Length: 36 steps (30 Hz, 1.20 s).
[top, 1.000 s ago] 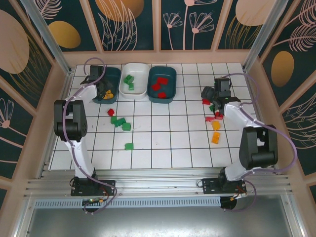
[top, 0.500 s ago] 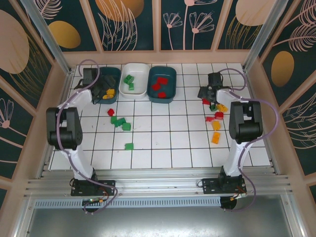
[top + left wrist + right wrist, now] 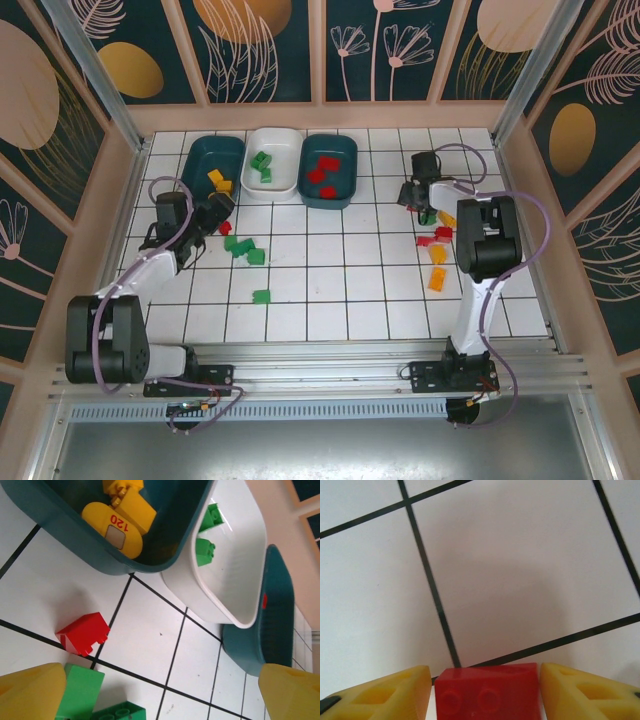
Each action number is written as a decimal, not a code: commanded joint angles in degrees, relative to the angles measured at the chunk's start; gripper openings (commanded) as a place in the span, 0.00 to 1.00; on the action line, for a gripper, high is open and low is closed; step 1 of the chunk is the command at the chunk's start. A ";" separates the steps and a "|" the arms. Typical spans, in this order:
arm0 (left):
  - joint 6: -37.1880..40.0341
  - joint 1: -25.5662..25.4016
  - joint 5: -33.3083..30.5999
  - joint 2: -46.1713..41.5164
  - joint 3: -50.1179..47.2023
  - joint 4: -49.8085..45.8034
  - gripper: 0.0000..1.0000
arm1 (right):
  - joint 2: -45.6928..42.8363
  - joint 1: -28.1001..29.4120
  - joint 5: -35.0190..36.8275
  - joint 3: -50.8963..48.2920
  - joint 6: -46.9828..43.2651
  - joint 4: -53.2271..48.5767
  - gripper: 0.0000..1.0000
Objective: Sort the legos into containers by color
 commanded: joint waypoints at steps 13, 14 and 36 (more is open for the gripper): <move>-0.31 -0.44 2.17 -9.71 -2.77 0.44 0.98 | 2.67 5.11 3.09 0.22 0.41 -2.12 0.49; -0.22 -0.44 1.95 -9.93 -3.02 0.29 0.98 | 2.27 5.62 3.74 -0.29 0.25 -1.63 0.47; -1.60 -1.10 4.03 -8.11 -4.98 3.15 0.98 | -7.72 12.97 2.48 3.12 1.66 1.70 0.34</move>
